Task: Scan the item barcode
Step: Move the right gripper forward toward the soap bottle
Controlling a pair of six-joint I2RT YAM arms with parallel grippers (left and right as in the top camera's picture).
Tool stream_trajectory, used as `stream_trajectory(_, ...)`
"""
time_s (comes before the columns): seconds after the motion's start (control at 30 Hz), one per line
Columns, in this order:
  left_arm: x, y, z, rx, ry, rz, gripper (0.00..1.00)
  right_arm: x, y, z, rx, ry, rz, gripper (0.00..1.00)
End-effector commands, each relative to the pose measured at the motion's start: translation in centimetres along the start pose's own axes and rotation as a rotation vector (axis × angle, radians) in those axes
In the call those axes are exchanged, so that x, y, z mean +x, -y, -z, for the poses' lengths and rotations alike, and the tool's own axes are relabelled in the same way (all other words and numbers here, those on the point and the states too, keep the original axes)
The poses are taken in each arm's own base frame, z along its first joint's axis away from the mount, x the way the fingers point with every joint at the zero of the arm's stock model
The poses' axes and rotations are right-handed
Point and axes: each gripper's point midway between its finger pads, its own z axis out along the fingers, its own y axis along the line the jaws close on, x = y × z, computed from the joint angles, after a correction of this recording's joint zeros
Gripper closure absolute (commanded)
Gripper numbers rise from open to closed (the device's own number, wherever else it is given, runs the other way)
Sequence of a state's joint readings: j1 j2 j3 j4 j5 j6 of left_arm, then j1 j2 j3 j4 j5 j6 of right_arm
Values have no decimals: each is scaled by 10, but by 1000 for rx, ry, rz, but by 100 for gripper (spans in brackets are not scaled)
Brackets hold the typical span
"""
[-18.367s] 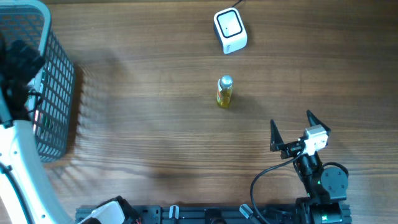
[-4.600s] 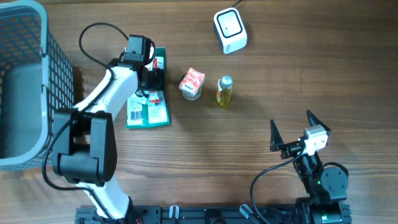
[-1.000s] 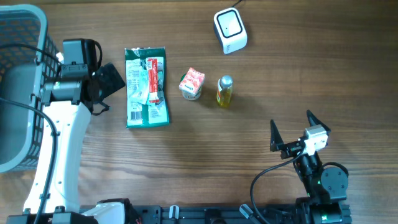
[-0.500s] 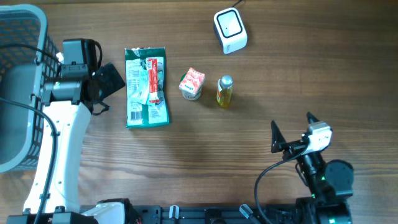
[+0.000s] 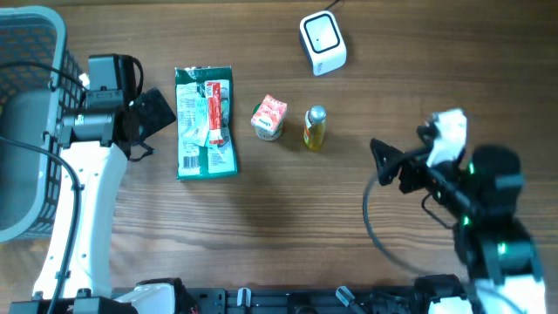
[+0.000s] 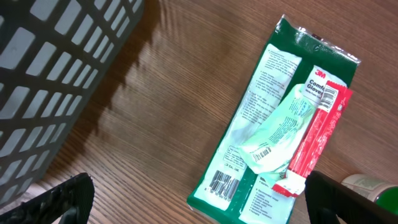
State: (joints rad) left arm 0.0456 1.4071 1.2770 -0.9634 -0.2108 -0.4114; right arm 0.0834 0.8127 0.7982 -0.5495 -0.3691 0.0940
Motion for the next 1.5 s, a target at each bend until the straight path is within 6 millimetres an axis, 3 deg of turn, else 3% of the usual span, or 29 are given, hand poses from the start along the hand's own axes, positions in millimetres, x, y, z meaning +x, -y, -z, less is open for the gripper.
stream_trajectory(0.0, 1, 2, -1, 3, -2, -19, 0, -13, -7, -13, -58, -104, -57, 0)
stream_trajectory(0.13, 1, 2, -1, 3, -2, -19, 0, -29, -12, -33, -128, -114, -62, 0)
stream_trajectory(0.2, 1, 2, -1, 3, -2, -19, 0, -17, -13, -43, -156, -170, -94, 0)
stream_trajectory(0.27, 1, 2, -1, 3, -2, -19, 0, -4, -5, -50, -124, -227, -116, 18)
stream_trajectory(0.37, 1, 2, -1, 3, -2, -19, 0, 2, 5, -56, -77, -252, -125, 22)
stream_trajectory(0.6, 1, 2, -1, 3, -2, -19, 0, -56, 1, -28, 46, -218, -99, 21)
stream_trajectory(0.7, 1, 2, -1, 3, -2, -19, 0, -64, -9, -25, 76, -268, -64, 17)
stream_trajectory(0.8, 1, 2, -1, 3, -2, -19, 0, -54, -20, -37, 75, -330, -30, 17)
stream_trajectory(0.93, 1, 2, -1, 3, -2, -19, 0, -31, -38, -71, 71, -423, 33, 8)
stream_trajectory(1.03, 1, 2, -1, 3, -2, -19, 0, -16, -44, -96, 97, -469, 31, 7)
stream_trajectory(1.3, 1, 2, -1, 3, -2, -19, 0, 12, -48, -159, 147, -512, 29, 7)
stream_trajectory(1.47, 1, 2, -1, 3, -2, -19, 0, 32, -42, -177, 160, -568, 44, 7)
